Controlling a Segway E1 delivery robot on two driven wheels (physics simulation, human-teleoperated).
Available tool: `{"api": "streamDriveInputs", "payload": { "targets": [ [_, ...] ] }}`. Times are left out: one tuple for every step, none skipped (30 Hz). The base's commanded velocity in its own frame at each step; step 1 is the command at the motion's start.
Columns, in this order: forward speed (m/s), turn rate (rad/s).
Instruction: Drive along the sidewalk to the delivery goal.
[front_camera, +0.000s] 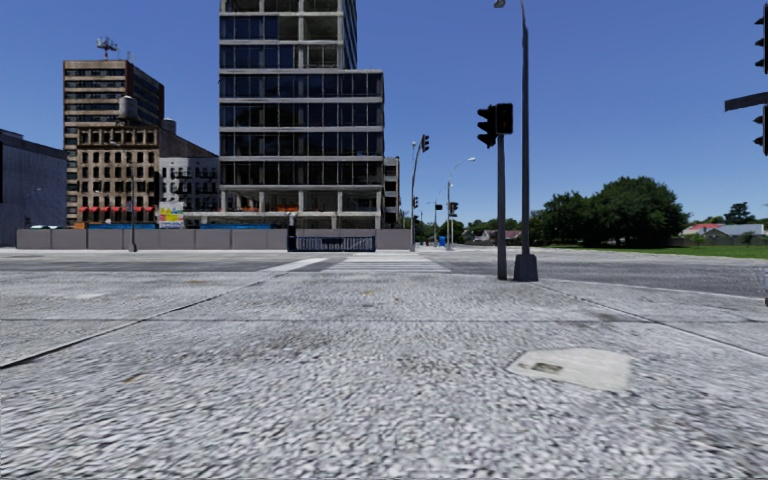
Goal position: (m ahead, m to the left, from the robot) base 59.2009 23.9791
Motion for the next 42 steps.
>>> {"api": "streamDriveInputs", "payload": {
  "targets": [
    [2.00,0.00],
    [2.00,0.00],
    [2.00,0.00],
    [2.00,0.00],
    [2.00,0.00],
    [2.00,0.00],
    [2.00,0.00],
    [2.00,0.00],
    [2.00,0.00],
    [2.00,0.00],
    [2.00,0.00],
    [2.00,0.00],
    [2.00,0.00],
    [2.00,0.00],
    [2.00,0.00],
    [2.00,0.00],
    [2.00,0.00],
    [2.00,0.00],
    [2.00,0.00],
    [2.00,0.00],
    [2.00,0.00],
    [2.00,0.00],
    [2.00,0.00],
    [2.00,0.00],
    [2.00,0.00],
    [2.00,0.00],
    [2.00,0.00],
    [2.00,0.00],
    [2.00,0.00],
    [2.00,0.00],
    [2.00,0.00],
    [2.00,0.00],
    [2.00,0.00],
    [2.00,0.00],
    [2.00,0.00],
    [2.00,0.00],
    [2.00,0.00],
    [2.00,0.00],
    [2.00,0.00],
    [2.00,0.00],
    [2.00,0.00],
    [2.00,0.00]
  ]
}}
